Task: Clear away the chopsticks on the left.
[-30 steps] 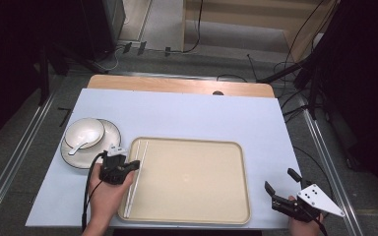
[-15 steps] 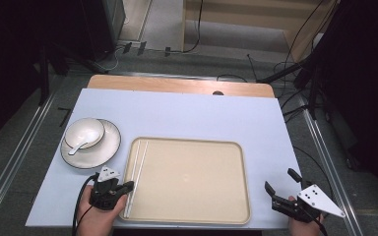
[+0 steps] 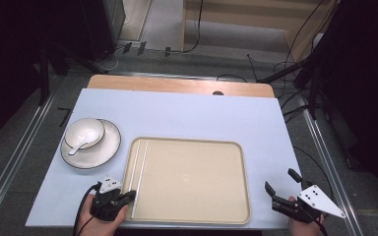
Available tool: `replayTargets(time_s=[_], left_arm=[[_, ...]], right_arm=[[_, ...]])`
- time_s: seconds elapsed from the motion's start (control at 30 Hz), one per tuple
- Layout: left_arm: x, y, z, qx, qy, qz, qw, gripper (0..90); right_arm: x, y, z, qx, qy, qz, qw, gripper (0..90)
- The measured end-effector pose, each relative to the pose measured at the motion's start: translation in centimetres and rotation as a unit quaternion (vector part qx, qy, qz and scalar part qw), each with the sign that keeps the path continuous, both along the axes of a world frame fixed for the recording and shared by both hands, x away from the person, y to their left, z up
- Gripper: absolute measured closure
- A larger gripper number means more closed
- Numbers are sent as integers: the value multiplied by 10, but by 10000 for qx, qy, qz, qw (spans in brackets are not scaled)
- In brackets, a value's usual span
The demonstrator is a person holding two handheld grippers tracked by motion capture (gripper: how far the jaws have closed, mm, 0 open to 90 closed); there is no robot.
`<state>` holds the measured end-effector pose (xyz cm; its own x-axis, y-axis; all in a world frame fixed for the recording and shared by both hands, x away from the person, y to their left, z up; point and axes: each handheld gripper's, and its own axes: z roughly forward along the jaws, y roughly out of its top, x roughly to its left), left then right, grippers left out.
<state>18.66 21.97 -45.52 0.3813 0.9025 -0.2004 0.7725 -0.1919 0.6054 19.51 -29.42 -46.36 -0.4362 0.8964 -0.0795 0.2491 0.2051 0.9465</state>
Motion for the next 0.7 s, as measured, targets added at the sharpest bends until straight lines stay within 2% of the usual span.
replayTargets(time_s=[0.47,0.57,0.7], left_arm=[[-2,-6,-1,-39,-17,-120,9999,900],[-1,-3,-1,-74,-107,-126,9998,897],[-1,3,4,-292,-253,-122,9992,762]], right_arm=[[0,0,0,-9,10,16,10000,130],[1,0,0,2,3,-8,10000,130],[1,-1,-1,11,12,-6,10000,130]])
